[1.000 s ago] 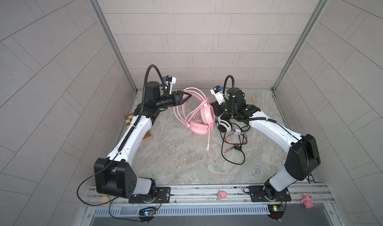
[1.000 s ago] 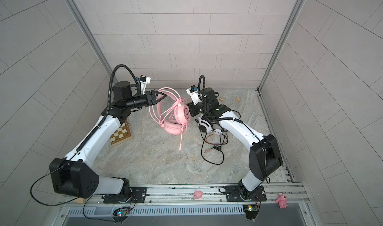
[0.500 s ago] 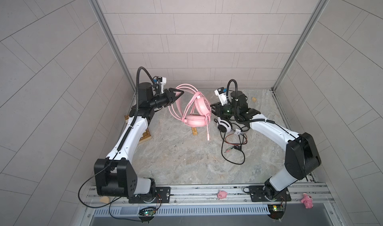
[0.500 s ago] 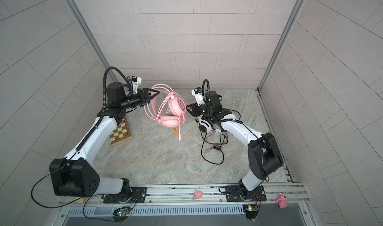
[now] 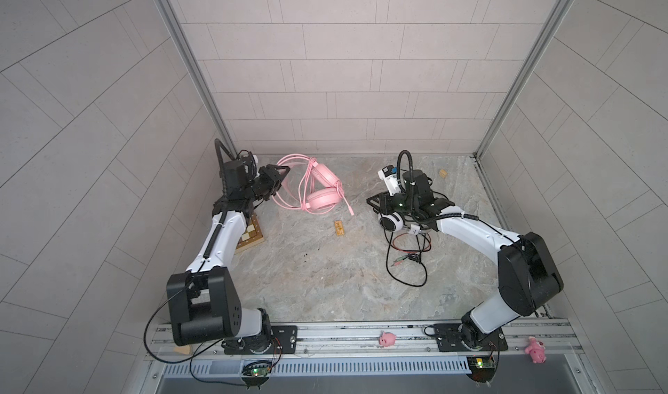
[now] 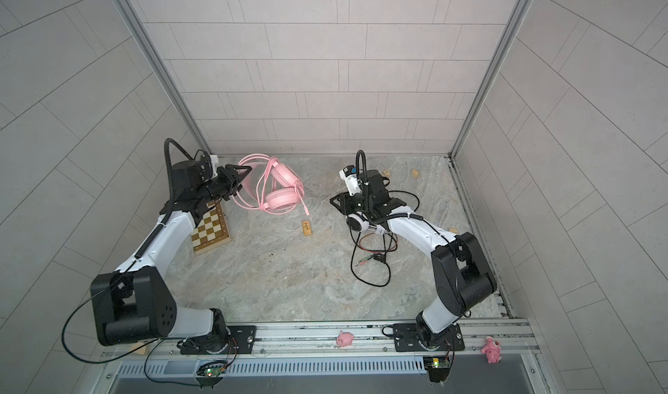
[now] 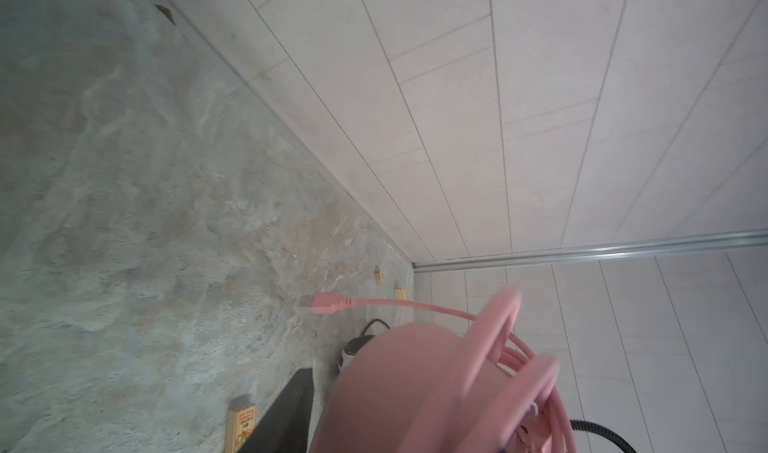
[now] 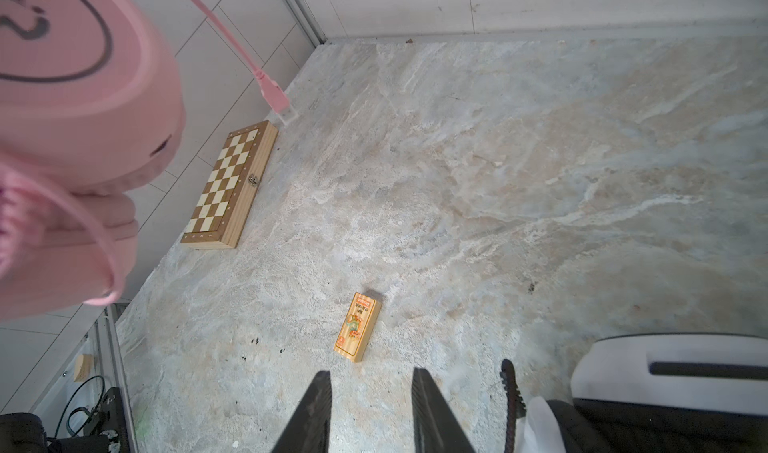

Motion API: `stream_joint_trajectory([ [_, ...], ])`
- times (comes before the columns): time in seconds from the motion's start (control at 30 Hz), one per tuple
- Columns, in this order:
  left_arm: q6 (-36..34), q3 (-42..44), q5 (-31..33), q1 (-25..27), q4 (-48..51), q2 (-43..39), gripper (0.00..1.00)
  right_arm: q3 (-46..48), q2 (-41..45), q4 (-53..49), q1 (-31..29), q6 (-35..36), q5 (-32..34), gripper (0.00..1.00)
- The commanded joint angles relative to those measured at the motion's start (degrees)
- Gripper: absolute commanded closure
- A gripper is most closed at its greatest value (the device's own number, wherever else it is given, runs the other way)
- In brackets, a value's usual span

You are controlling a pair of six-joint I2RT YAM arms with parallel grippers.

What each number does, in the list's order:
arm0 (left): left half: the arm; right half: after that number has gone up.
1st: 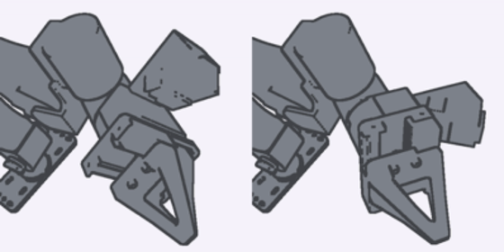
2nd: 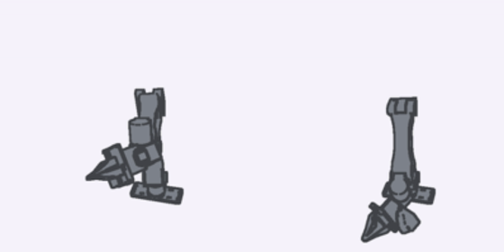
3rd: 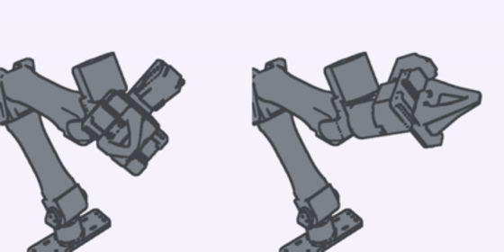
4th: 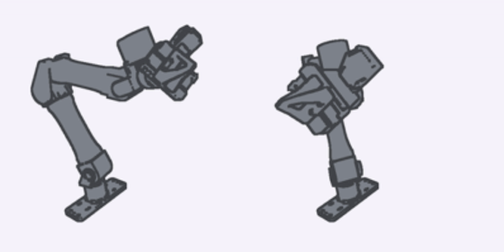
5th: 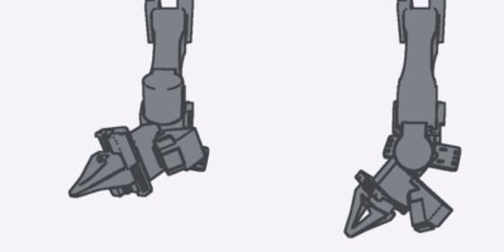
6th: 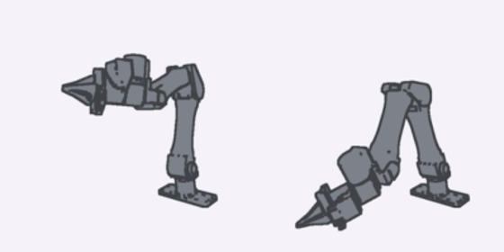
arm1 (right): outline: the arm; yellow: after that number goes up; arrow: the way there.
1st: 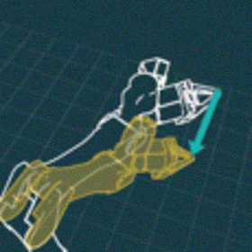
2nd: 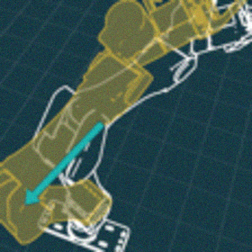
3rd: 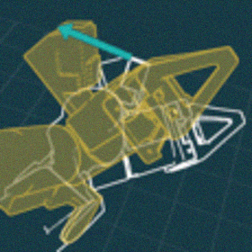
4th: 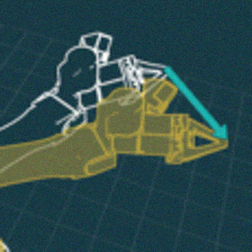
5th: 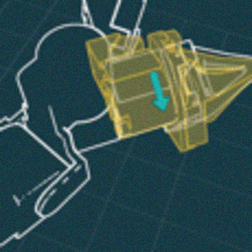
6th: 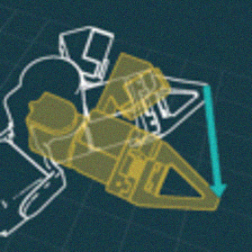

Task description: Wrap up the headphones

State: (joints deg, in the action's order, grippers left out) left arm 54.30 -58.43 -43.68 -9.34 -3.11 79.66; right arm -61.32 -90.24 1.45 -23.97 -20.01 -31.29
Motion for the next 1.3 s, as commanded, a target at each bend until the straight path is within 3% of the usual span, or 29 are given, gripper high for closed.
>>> stream_joint_trajectory([
  [0.0,-0.23,-0.02,1.9,-0.89,-0.86,-0.3,1.0,0.69,2.41,-0.28,0.1,1.3,1.34,0.66],
  [0.2,-2.1,0.04,5.77,-1.14,2.44,2.01,1.0,1.53,2.03,0.42,0.1,1.32,0.69,0.65],
  [0.43,-3.88,-0.28,3.98,-0.9,8.87,4.88,1.0,3.28,3.96,-0.52,0.06,3.16,2.01,0.65],
  [0.8,-3.48,10.96,8.71,0.53,6.46,-2.56,1.0,5.27,5.42,-0.7,0.17,3.61,1.98,0.65],
  [1.27,0.54,-2.9,6.68,-0.86,0.54,18.3,1.0,5.86,8.02,-3.18,0.17,5.19,4.16,0.64],
])
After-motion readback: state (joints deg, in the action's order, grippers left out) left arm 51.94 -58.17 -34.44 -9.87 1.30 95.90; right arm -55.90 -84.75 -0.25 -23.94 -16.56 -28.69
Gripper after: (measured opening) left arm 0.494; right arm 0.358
